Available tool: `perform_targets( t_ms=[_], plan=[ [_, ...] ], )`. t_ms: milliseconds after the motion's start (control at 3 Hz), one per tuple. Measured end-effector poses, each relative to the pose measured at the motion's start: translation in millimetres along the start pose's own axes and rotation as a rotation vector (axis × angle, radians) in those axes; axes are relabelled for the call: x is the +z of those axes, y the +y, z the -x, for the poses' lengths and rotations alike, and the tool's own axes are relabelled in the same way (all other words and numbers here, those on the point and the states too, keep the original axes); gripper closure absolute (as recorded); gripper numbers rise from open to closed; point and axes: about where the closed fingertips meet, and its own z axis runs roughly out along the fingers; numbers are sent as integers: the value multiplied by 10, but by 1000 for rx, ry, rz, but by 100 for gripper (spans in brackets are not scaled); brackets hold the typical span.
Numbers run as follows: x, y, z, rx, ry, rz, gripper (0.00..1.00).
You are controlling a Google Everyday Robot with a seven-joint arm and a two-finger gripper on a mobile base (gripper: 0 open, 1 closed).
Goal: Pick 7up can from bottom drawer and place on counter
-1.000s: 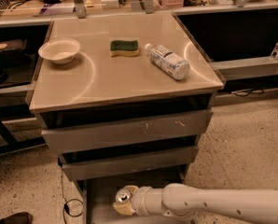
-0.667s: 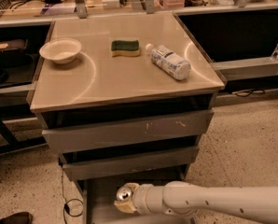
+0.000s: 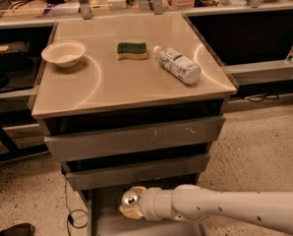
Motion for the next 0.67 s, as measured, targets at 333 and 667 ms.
perform_targets(
  t_ms=[333, 667],
  plan=[
    [-389, 128, 524, -25, 6, -4, 100],
    [-871, 208, 1065, -76, 13, -57, 100]
  ],
)
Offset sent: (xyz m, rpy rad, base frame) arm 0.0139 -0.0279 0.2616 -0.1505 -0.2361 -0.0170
